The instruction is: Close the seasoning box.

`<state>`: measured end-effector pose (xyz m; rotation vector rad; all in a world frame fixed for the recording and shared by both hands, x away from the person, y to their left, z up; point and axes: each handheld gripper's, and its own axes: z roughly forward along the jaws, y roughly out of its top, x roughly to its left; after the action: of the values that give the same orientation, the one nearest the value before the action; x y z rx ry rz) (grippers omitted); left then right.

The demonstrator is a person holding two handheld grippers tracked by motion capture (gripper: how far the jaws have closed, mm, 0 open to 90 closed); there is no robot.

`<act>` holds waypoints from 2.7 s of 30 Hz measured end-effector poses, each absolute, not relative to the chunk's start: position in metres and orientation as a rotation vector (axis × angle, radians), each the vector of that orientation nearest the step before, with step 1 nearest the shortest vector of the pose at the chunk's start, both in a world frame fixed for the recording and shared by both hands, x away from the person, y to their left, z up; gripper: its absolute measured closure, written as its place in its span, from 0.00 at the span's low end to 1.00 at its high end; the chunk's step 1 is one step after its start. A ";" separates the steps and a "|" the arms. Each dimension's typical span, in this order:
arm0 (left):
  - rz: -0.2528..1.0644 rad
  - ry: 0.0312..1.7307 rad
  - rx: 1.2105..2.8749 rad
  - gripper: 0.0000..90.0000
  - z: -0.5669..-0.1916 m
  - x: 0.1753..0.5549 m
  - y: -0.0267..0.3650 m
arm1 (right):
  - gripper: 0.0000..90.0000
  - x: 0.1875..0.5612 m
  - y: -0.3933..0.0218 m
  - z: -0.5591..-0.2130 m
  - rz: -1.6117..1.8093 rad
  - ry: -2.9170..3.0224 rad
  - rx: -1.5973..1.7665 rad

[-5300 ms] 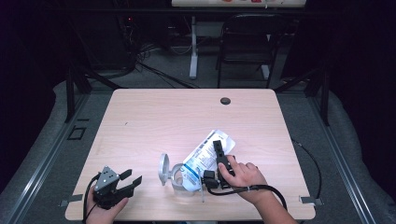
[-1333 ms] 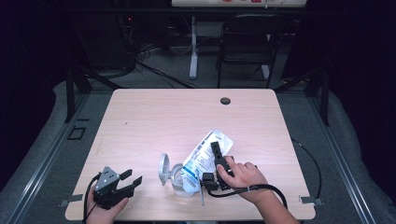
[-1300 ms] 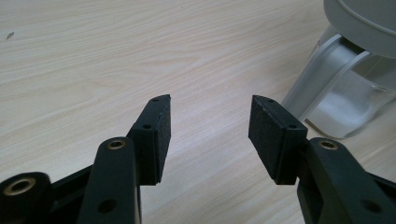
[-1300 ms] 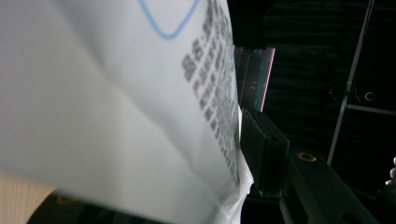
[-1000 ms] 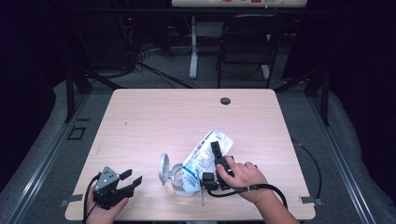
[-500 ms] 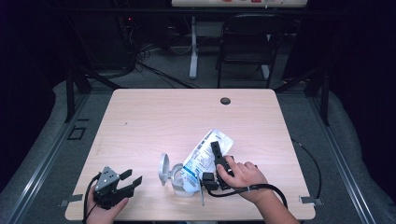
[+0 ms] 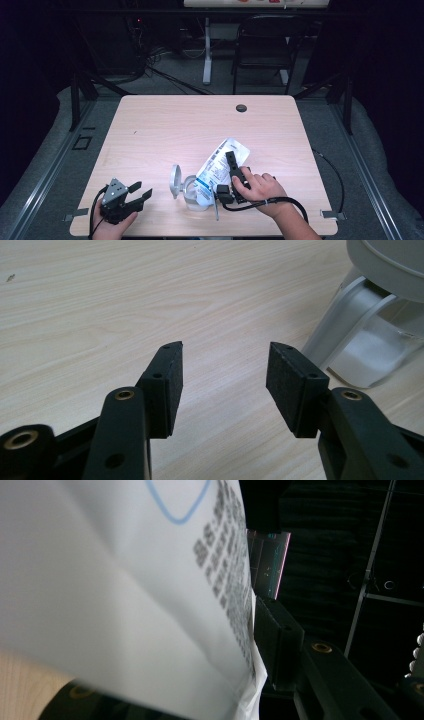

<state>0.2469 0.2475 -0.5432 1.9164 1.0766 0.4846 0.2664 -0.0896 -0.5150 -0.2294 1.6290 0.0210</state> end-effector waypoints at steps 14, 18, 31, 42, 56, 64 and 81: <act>0.488 1.074 1.910 0.55 -0.544 0.247 0.247 | 0.76 0.266 -0.090 -0.513 0.007 1.624 -0.239; 0.488 1.074 1.911 0.55 -0.544 0.247 0.247 | 0.77 0.267 -0.091 -0.513 0.016 1.617 -0.250; 0.488 1.071 1.910 0.55 -0.544 0.247 0.247 | 0.82 0.265 -0.090 -0.514 0.018 1.610 -0.264; 0.489 1.074 1.912 0.55 -0.544 0.247 0.247 | 0.88 0.264 -0.089 -0.515 0.010 1.606 -0.262; 0.490 1.074 1.913 0.55 -0.544 0.247 0.247 | 0.92 0.264 -0.089 -0.516 0.016 1.599 -0.280; 0.490 1.076 1.911 0.55 -0.544 0.247 0.247 | 0.93 0.263 -0.089 -0.516 0.004 1.591 -0.280; 0.492 1.071 1.914 0.55 -0.545 0.247 0.247 | 0.94 0.263 -0.089 -0.517 -0.015 1.561 -0.288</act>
<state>0.2475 0.2468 -0.5445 1.9139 1.0710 0.4920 0.2634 -0.0893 -0.5170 -0.2878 1.5605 -0.0153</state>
